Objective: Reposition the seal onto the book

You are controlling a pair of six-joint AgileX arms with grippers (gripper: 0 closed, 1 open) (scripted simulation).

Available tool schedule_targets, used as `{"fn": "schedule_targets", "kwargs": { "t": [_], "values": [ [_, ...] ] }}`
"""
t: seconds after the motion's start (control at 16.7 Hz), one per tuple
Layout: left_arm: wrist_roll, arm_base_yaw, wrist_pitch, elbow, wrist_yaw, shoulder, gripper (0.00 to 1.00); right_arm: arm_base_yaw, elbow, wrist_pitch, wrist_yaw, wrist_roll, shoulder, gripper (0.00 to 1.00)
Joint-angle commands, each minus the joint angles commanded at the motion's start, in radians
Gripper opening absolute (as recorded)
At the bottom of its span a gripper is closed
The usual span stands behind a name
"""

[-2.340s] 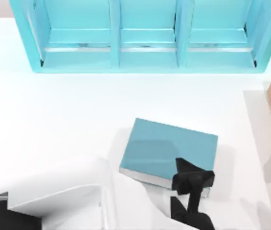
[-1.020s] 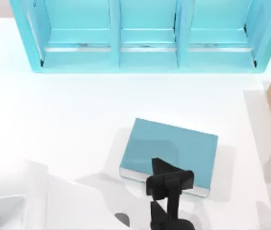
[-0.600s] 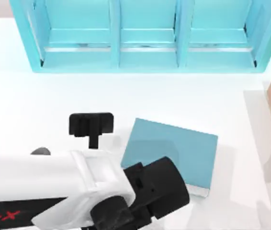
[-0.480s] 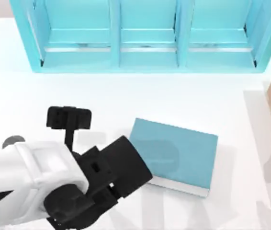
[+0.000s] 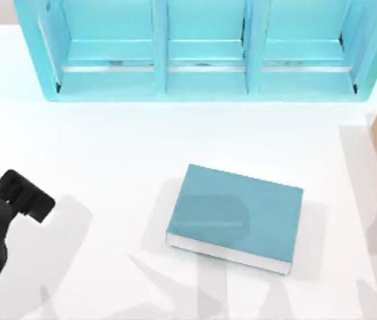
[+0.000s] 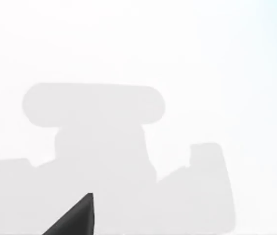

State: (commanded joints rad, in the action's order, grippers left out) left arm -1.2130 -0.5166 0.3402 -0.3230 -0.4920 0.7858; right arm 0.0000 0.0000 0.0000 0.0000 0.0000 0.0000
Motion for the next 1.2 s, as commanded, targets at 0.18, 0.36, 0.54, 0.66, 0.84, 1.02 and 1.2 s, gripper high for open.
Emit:
{"fn": "schedule_targets", "kwargs": {
  "t": [0.18, 0.36, 0.54, 0.66, 0.84, 1.02, 1.2],
  "values": [
    [0.419, 0.166, -0.107, 0.132, 0.152, -0.228, 1.0, 0.0, 0.0, 0.0, 0.0, 0.0, 0.0, 1.0],
    [0.755, 0.306, -0.196, 0.226, 0.286, -0.435, 1.0, 0.0, 0.0, 0.0, 0.0, 0.0, 0.0, 1.0],
    [1.001, 0.415, -0.268, 0.285, 0.392, -0.609, 1.0, 0.0, 0.0, 0.0, 0.0, 0.0, 0.0, 1.0],
    [1.113, 0.468, -0.305, 0.307, 0.444, -0.698, 1.0, 0.0, 0.0, 0.0, 0.0, 0.0, 0.0, 1.0],
    [1.203, 0.512, -0.336, 0.322, 0.487, -0.776, 1.0, 0.0, 0.0, 0.0, 0.0, 0.0, 0.0, 1.0],
    [1.213, 0.517, -0.34, 0.323, 0.492, -0.786, 1.0, 0.0, 0.0, 0.0, 0.0, 0.0, 0.0, 1.0],
    [1.213, 0.517, -0.34, 0.323, 0.492, -0.786, 1.0, 0.0, 0.0, 0.0, 0.0, 0.0, 0.0, 1.0]
  ]
}}
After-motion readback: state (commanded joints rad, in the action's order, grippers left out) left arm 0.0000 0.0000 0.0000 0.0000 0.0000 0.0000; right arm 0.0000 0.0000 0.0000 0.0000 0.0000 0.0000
